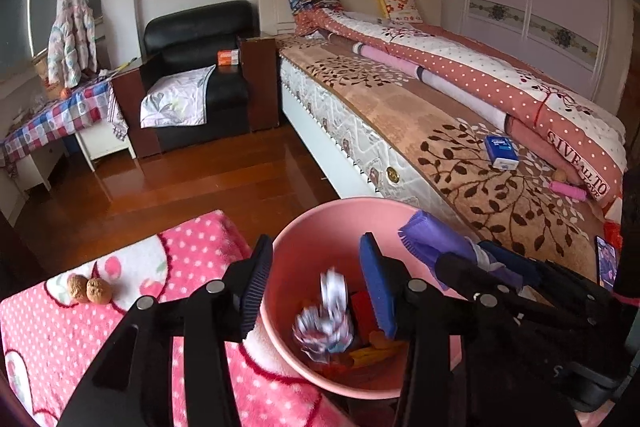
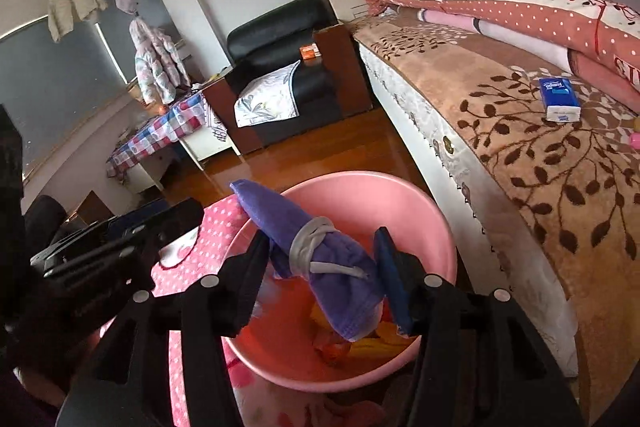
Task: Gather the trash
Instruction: 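Open the left tool over the bucket while the right tool drops the purple bundle in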
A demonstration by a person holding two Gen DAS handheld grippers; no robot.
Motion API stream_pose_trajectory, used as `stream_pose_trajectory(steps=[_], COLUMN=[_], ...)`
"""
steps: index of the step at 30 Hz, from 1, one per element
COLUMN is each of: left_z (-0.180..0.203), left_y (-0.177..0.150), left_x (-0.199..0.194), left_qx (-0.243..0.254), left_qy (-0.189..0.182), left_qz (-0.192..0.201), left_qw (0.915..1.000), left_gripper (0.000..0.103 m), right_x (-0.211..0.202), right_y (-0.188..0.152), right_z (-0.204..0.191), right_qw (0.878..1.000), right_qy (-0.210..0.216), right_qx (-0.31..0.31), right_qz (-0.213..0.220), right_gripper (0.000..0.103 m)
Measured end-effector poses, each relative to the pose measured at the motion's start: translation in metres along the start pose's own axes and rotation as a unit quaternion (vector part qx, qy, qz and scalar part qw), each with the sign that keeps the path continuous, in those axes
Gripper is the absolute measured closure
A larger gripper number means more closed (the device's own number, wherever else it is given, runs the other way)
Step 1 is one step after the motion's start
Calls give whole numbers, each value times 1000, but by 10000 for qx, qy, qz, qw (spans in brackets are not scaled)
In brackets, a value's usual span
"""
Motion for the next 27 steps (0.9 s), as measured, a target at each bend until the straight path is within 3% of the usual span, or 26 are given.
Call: stream_pose_trajectory(steps=[11, 27], left_z=[2, -1], left_y=[0, -2], left_x=[-1, -5], left_qx=[-19, -23], left_qy=[-10, 89], left_qz=[11, 44], left_qw=[10000, 9999], left_gripper=[58, 58], right_x=[-5, -3], right_y=[-7, -16], right_z=[0, 3], right_qw=[9999, 9997], right_qy=[-74, -135], right_qx=[-148, -115], right_qz=[-40, -162], right_gripper=[40, 40])
Point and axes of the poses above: each gripper's, at about its wrist camera, not at the fingertips, and x roughly the way its jaws point, z to its right, y to its top, the point moved 5 cm from there along x, roughly the way its jaws point, and after that the axes turned 2 degrees about y, right-handed, at the moved point
